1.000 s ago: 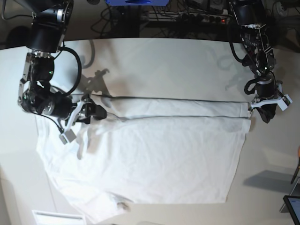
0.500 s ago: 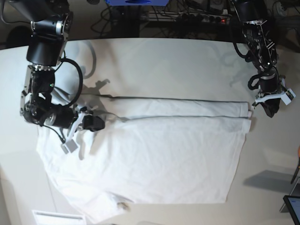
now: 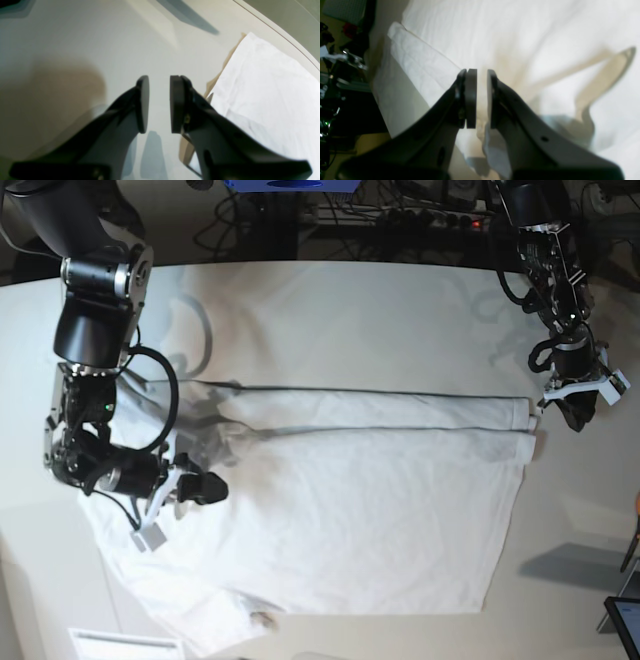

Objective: Fold the T-shirt properly

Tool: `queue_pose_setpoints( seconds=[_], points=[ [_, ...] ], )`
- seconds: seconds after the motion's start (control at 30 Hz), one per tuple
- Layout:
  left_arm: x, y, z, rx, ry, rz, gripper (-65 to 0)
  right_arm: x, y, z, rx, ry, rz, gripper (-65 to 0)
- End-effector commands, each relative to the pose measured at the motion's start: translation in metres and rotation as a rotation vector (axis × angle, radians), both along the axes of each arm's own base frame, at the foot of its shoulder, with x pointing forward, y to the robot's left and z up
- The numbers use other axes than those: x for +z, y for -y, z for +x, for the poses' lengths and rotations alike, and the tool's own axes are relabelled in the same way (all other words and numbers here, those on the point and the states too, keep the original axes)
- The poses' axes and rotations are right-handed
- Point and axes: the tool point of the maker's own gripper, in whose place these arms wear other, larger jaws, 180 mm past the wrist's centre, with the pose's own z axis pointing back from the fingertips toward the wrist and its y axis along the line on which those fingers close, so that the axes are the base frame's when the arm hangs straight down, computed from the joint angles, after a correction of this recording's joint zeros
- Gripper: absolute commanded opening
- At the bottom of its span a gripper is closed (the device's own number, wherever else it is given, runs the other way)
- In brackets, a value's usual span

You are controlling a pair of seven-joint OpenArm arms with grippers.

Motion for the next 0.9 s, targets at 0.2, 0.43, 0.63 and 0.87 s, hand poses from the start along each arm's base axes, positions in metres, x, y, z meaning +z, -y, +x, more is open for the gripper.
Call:
queue_pose_setpoints(
  seconds=[0.2, 0.43, 0.63, 0.87],
  points=[
    [0.03, -0.004, 0.006, -0.013, 0.071, 0.055, -50.4, 0.016, -0.017, 0.008, 0.048, 0.076, -0.004, -56.0],
    [0.027, -0.002, 0.006, -0.016, 0.064, 0.052, -50.4, 0.077, -0.009, -0.014, 0.017, 0.297, -0.105, -27.6],
    [0.026, -0.002, 0.006, -0.018, 0.061, 0.053, -50.4, 0.044, 0.009, -0.039, -0.042, 0.157, -0.143, -21.9],
    [0.027, -0.001, 0.006, -0.031, 0.035, 0.103, -50.4, 0.038, -0.006, -0.063, 0.06, 0.22, -0.311, -26.3]
  ],
)
